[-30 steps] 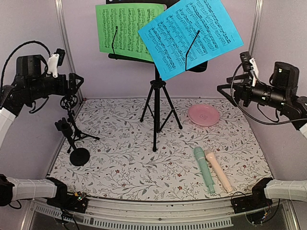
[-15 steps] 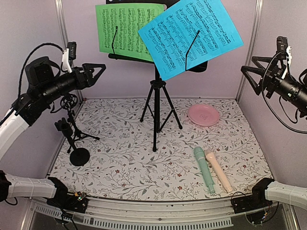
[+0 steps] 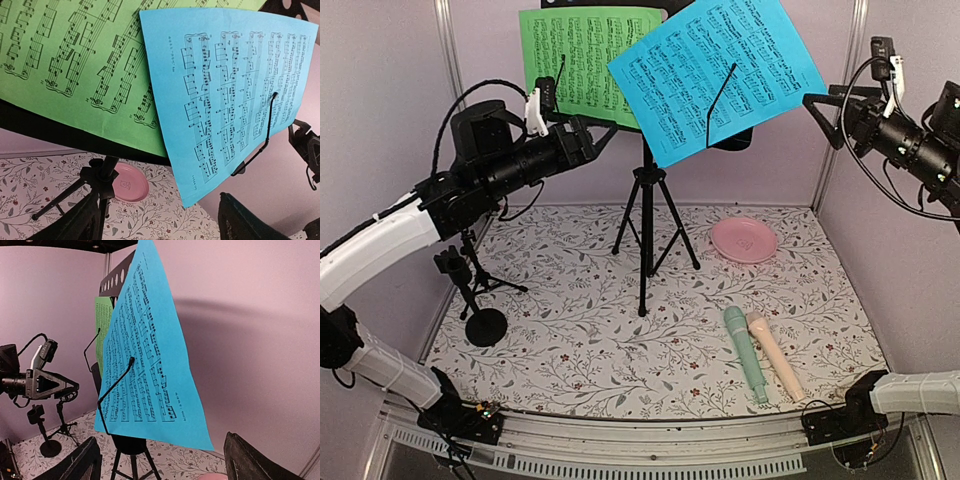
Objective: Pack up the instrument practice props
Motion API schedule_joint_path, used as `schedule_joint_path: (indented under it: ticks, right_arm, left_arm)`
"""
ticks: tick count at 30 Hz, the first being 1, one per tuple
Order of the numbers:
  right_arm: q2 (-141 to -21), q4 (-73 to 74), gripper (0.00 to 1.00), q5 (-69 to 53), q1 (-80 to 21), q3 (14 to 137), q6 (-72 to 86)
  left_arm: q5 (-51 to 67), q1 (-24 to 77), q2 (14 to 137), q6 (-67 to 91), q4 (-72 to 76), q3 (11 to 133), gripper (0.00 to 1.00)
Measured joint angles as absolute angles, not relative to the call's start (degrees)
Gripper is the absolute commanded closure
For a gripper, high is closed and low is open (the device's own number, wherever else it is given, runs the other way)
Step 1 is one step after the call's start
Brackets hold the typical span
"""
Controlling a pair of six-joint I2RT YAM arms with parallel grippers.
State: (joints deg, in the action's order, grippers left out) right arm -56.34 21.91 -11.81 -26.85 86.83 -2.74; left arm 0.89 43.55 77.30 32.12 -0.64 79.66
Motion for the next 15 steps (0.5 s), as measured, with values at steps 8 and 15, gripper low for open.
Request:
schedule_joint_path:
  ticks: [8,15]
  right_arm:
    - [-63.70,21.85,0.37,-12.21,-20.64,90.59,-0.69]
    - [-63.92,19.92,0.47,-19.18,-18.98,90.59,1.15]
  left_arm:
    - [-5.30,44.93,77.93,36.58,3.44,78.89,0.19]
    - [-5.91,45.58,77.91,37.98,4.29,76.71,0.19]
